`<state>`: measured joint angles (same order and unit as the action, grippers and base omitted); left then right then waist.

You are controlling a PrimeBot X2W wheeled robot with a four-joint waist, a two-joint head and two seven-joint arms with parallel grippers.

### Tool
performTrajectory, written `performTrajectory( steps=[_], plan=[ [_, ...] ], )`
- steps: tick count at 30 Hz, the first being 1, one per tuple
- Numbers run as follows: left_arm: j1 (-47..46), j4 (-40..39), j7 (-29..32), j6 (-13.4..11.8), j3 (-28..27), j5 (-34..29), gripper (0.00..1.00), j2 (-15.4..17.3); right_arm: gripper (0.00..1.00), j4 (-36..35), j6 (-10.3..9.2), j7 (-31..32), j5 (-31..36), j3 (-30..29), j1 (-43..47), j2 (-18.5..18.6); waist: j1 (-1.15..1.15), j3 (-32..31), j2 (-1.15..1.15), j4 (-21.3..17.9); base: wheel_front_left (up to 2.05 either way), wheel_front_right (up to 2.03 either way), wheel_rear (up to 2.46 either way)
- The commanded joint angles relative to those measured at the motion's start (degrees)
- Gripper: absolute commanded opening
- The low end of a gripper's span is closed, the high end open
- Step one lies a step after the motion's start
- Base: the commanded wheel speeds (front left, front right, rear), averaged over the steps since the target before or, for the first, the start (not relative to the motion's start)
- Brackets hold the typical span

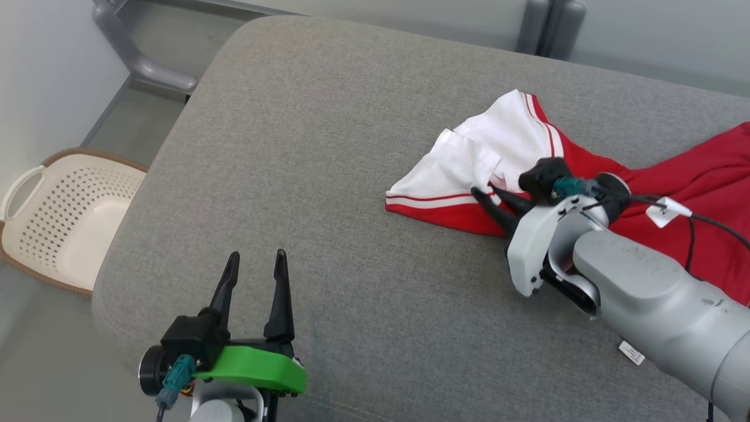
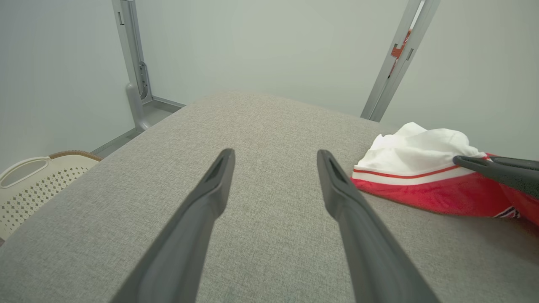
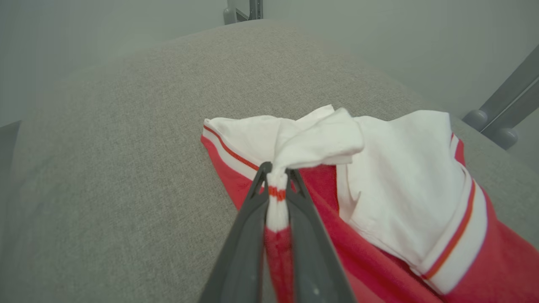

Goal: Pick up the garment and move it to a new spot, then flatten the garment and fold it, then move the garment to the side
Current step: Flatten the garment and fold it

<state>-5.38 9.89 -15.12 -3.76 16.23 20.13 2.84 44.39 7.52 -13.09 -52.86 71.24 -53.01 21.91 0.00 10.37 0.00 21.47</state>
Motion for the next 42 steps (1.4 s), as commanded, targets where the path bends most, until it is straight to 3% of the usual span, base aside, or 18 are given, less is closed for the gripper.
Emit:
performTrajectory(
  steps=[1, 10, 14, 15, 16, 17, 21, 30, 42],
  plan=[
    [0.8, 0.1, 0.0, 0.3, -0.5, -0.8, 1.00, 0.1, 0.00, -1.2, -0.07, -0.9, 2.6, 0.8, 1.2, 0.4, 0.00, -1.5, 0.00, -1.6, 0.00, 0.00, 0.00],
    [2.5, 0.4, 0.0, 1.2, -1.9, -2.4, 1.00, 0.1, 0.00, -11.7, -0.07, -2.2, 27.9, 2.1, 11.6, -0.2, 0.00, -3.9, 0.00, -5.5, 0.00, 0.00, 0.00],
    [2.8, 0.5, 0.0, 1.6, -2.4, -3.1, 1.00, 0.1, 0.01, -13.3, -0.06, -2.1, 31.4, 2.2, 16.0, -0.6, 0.00, -4.6, 0.00, -7.5, 0.00, 0.00, 0.00],
    [2.8, 0.6, 0.0, 1.7, -2.5, -3.2, 1.00, 0.1, 0.30, -13.1, -0.07, -2.1, 30.8, 2.2, 16.6, -0.9, 0.00, -4.8, 0.00, -8.0, 0.00, 0.00, 0.00],
    [2.9, 0.6, 0.0, 1.7, -2.5, -3.3, 1.00, 0.1, 0.86, -13.1, -0.06, -2.1, 30.2, 2.2, 17.3, -1.1, 0.00, -5.0, 0.00, -8.4, 0.00, 0.00, 0.00],
    [3.0, 0.7, 0.0, 1.7, -2.6, -3.3, 1.00, 0.1, 1.00, -13.2, -0.07, -2.1, 29.5, 2.0, 17.8, -1.3, 0.00, -5.1, 0.00, -8.7, 0.00, 0.00, 0.00],
    [3.2, 0.8, 0.0, 1.8, -2.8, -3.6, 1.00, 0.1, 1.00, -14.6, -0.07, -2.1, 26.0, 0.6, 19.6, -1.1, 0.00, -5.6, 0.00, -9.9, 0.00, 0.00, 0.00],
    [3.5, 0.8, 0.0, 2.1, -2.7, -3.2, 1.00, 0.1, 1.00, -19.6, -0.06, -2.1, 17.0, -10.0, 21.2, 1.8, 0.00, -6.4, 0.00, -9.1, 0.00, 0.00, 0.00],
    [0.9, 0.4, 0.0, 1.4, -1.1, -1.6, 1.00, 0.1, 1.00, -5.5, -0.06, 2.7, 3.9, -7.8, 13.7, -4.4, 0.00, -3.5, 0.00, -1.8, 0.00, 0.00, 0.00]
  ],
)
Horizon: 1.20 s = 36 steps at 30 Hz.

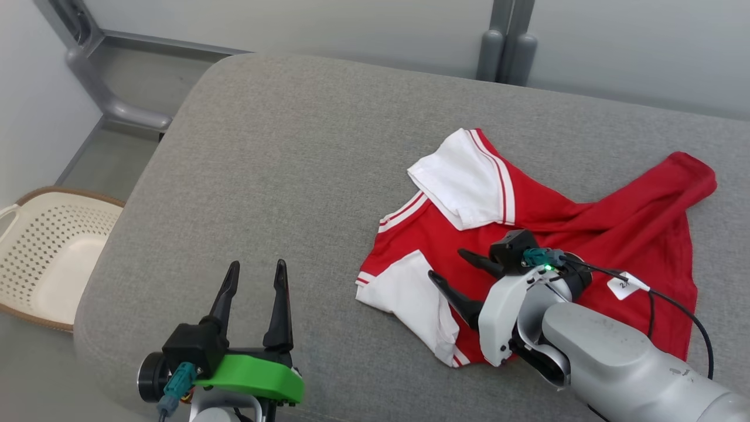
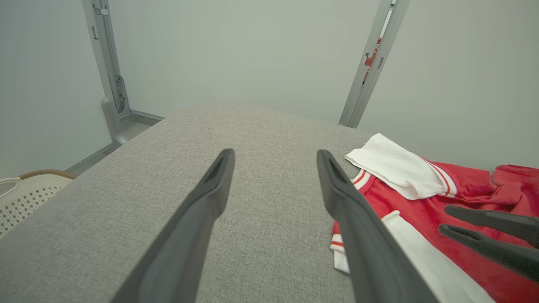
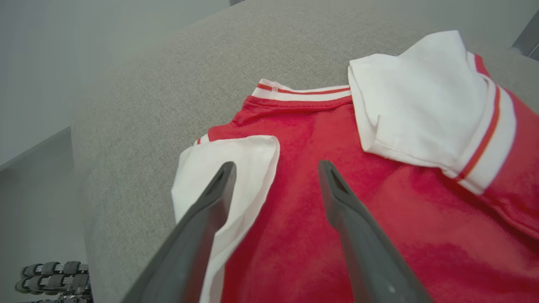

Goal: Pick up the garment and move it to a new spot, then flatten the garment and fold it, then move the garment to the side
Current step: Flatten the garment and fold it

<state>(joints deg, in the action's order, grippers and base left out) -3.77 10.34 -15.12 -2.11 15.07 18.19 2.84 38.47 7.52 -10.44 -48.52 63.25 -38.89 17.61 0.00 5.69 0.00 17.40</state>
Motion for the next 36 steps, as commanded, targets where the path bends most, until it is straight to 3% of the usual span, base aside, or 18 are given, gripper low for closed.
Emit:
performTrajectory(
  steps=[1, 9, 10, 11, 12, 13, 21, 30, 32, 36],
  plan=[
    [-0.9, 0.0, 0.0, -0.3, 0.2, 0.4, 1.00, 0.1, 1.00, 1.6, -0.06, 0.4, -1.2, 0.6, -1.0, -0.3, 0.00, 1.4, 0.00, 2.9, 0.00, 0.00, 0.00],
    [-1.2, 0.0, 0.0, -0.9, 0.7, 1.5, 1.00, 0.1, 1.00, 4.4, -0.06, 4.9, -9.4, 6.3, -3.1, 0.7, 0.00, 1.9, 0.00, 6.8, 0.00, 0.00, 0.00],
    [-1.1, 0.0, 0.0, -0.9, 0.6, 1.5, 1.00, 0.1, 0.66, 3.8, -0.06, 5.1, -10.4, 7.1, -3.3, 1.0, 0.00, 1.8, 0.00, 7.0, 0.00, 0.00, 0.00],
    [-1.0, 0.0, 0.0, -1.0, 0.6, 1.6, 1.00, 0.1, 0.44, 3.2, -0.05, 5.0, -10.9, 7.5, -3.5, 1.2, 0.00, 1.8, 0.00, 7.0, 0.00, 0.00, 0.00],
    [-0.9, -0.1, 0.0, -1.0, 0.6, 1.6, 1.00, 0.1, 0.09, 2.8, -0.05, 4.8, -11.7, 8.0, -3.7, 1.5, 0.00, 1.7, 0.00, 7.0, 0.00, 0.00, 0.00],
    [-0.8, -0.1, 0.0, -1.1, 0.5, 1.6, 1.00, 0.1, 0.00, 2.2, -0.05, 4.7, -12.1, 8.4, -3.8, 1.7, 0.00, 1.6, 0.00, 6.9, 0.00, 0.00, 0.00],
    [-0.3, -0.3, 0.0, -0.9, -0.2, 0.9, 1.00, 0.1, 0.00, -3.6, -0.05, 1.2, -9.2, 10.1, -4.5, 1.7, 0.00, 0.9, 0.00, 4.7, 0.00, 0.00, 0.00],
    [-0.4, -0.1, 0.0, -0.4, -0.7, 0.2, 1.00, 0.1, 0.03, -12.8, -0.05, 5.8, 4.9, 10.1, 3.6, -0.3, 0.00, 0.7, 0.00, 2.3, 0.00, 0.00, 0.00],
    [-0.4, 0.0, 0.0, -0.4, -0.9, 0.0, 1.00, 0.1, 1.00, -14.6, -0.05, 5.4, 5.8, 10.2, 5.7, -1.6, 0.00, 0.5, 0.00, 1.4, 0.00, 0.00, 0.00],
    [-0.1, 0.2, 0.0, -0.4, -1.2, -0.3, 1.00, 0.1, 1.00, -16.0, -0.05, 3.6, 6.6, 10.2, 6.2, -1.7, 0.00, -0.1, 0.00, -0.1, 0.00, 0.00, 0.00]
  ],
)
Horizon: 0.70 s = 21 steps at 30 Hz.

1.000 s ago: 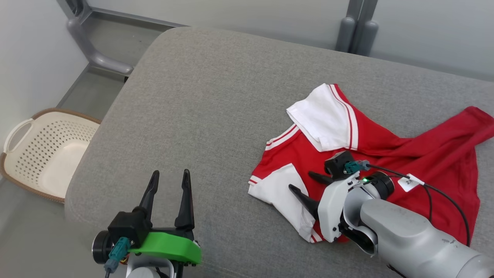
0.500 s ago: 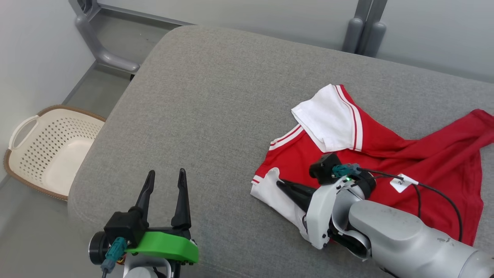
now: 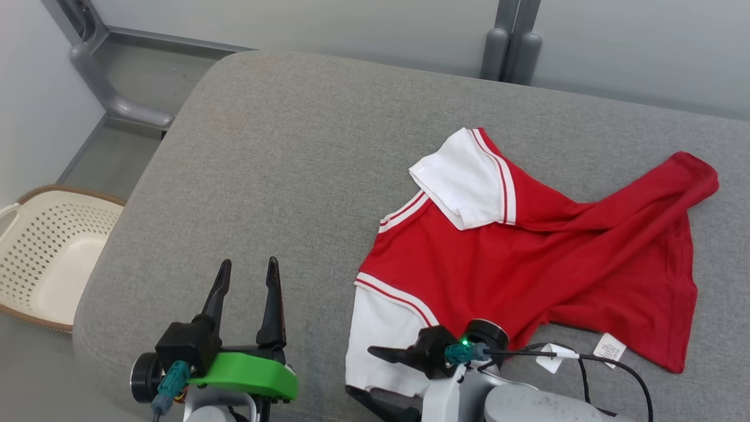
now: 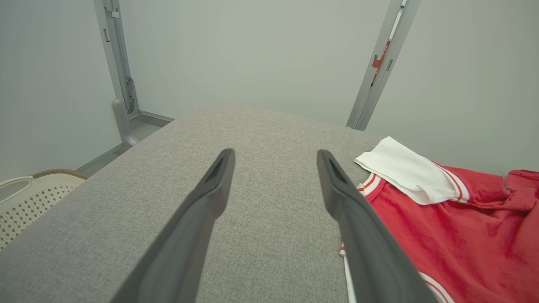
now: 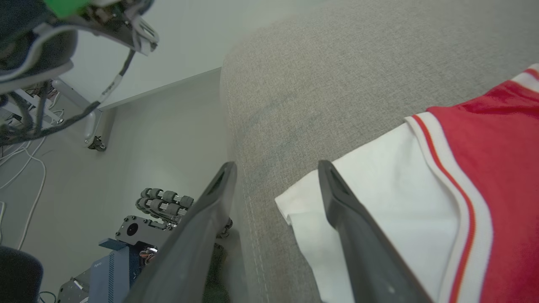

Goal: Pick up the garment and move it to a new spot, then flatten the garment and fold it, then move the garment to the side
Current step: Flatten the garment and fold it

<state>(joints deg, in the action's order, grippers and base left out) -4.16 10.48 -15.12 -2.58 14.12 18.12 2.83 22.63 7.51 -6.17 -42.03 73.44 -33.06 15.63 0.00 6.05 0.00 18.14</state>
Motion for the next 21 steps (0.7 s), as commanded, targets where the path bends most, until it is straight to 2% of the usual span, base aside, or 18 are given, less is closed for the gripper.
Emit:
performTrajectory(
  steps=[1, 7, 11, 15, 21],
  plan=[
    [0.5, 0.1, 0.0, 0.1, -0.3, -0.3, 1.00, 0.1, 1.00, 0.1, -0.04, -1.7, -0.2, 0.0, 0.0, 0.4, 0.00, -0.7, 0.00, -1.3, 0.00, 0.00, 0.00],
    [1.6, 0.4, 0.0, 0.5, -1.0, -0.7, 1.00, 0.1, 1.00, 4.4, -0.04, -7.9, -2.8, -1.0, -1.9, 1.5, 0.00, -2.3, 0.00, -4.6, 0.00, 0.00, 0.00],
    [2.3, 0.9, 0.0, 0.8, -1.2, -1.3, 1.00, 0.1, 1.00, 7.6, -0.04, -9.0, -2.8, -6.5, -0.9, 1.9, 0.00, -3.1, 0.00, -7.0, 0.00, 0.00, 0.00],
    [2.7, 0.8, 0.0, 0.9, -1.5, -1.4, 1.00, 0.1, 1.00, 6.8, -0.04, -9.0, 1.7, -18.1, 2.5, 2.0, 0.00, -3.8, 0.00, -9.3, 0.00, 0.00, 0.00],
    [3.9, 0.8, 0.0, 0.7, -1.7, -1.6, 1.00, 0.1, 1.00, 2.8, -0.03, -9.0, 11.3, -39.0, 11.8, 0.4, 0.00, -5.1, 0.00, -11.8, 0.00, 0.00, 0.00]
  ],
)
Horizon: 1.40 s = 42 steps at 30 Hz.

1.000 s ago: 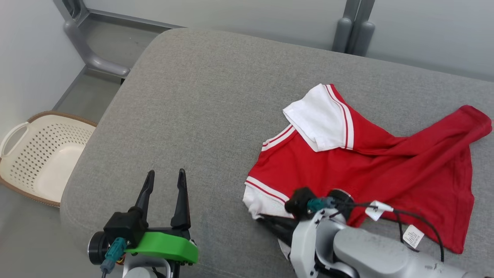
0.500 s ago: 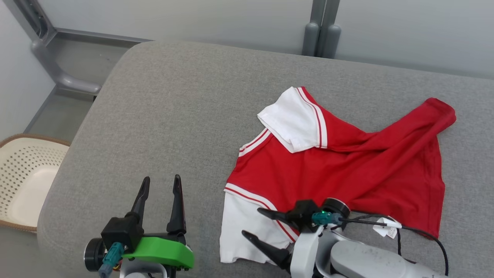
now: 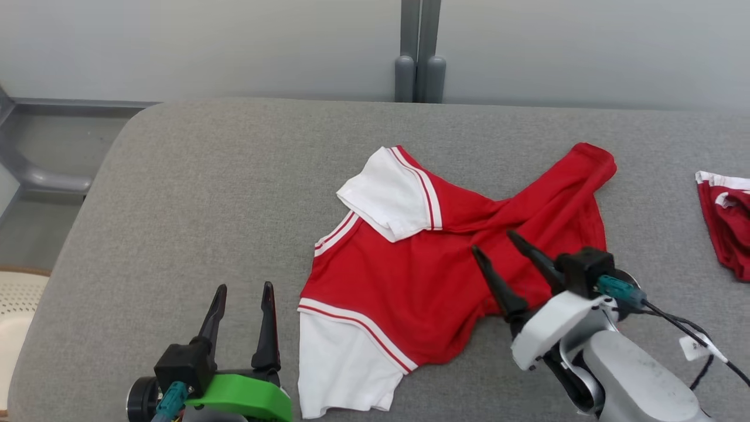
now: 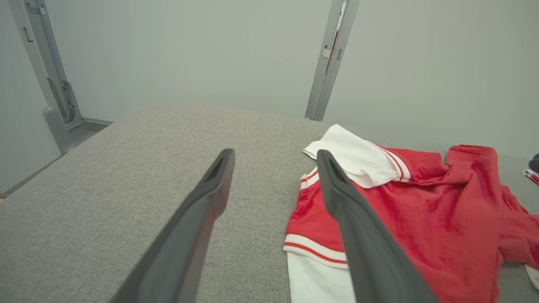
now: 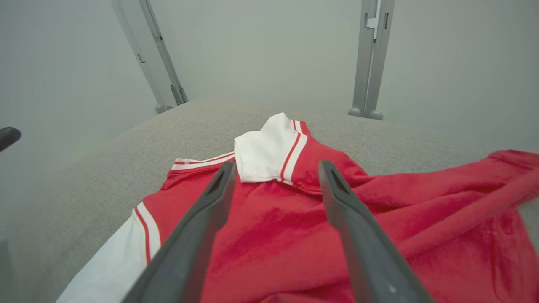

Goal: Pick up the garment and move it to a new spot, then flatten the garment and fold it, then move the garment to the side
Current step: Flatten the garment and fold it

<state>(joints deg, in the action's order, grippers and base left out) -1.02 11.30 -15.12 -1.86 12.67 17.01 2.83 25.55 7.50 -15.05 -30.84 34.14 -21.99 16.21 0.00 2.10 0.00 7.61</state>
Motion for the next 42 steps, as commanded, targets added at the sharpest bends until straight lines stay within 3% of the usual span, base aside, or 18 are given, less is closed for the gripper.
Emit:
performTrajectory(
  steps=[1, 7, 13, 23, 42],
  plan=[
    [1.0, 0.1, 0.0, 0.1, -0.3, -0.5, 1.00, 0.1, 1.00, -1.2, -0.02, -0.1, 2.1, -3.1, 2.7, -0.8, 0.00, -1.5, 0.00, -1.6, 0.00, 0.00, 0.00],
    [2.6, 0.2, 0.0, 0.3, -0.8, -0.9, 1.00, 0.1, 1.00, -8.5, -0.02, -0.1, 11.2, -18.9, 12.3, -5.6, 0.00, -3.0, 0.00, -3.0, 0.00, 0.00, 0.00],
    [4.5, -0.1, 0.0, 0.4, -1.8, -0.5, 1.00, 0.1, 1.00, -14.3, -0.02, -0.1, 16.0, -25.8, 18.0, -9.9, 0.00, -4.2, 0.00, -4.0, 0.00, 0.00, 0.00],
    [6.1, -0.5, 0.0, 0.2, -3.0, 0.4, 1.00, 0.1, 1.00, -17.5, -0.01, -0.2, 18.3, -29.9, 22.1, -12.2, 0.00, -5.3, 0.00, -5.1, 0.00, 0.00, 0.00],
    [5.0, -0.7, 0.0, 0.1, -2.5, 0.0, 1.00, 0.1, 1.00, -15.6, -0.02, -0.2, 22.0, -30.6, 22.0, -13.0, 0.00, -5.2, 0.00, -5.4, 0.00, 0.00, 0.00]
  ],
)
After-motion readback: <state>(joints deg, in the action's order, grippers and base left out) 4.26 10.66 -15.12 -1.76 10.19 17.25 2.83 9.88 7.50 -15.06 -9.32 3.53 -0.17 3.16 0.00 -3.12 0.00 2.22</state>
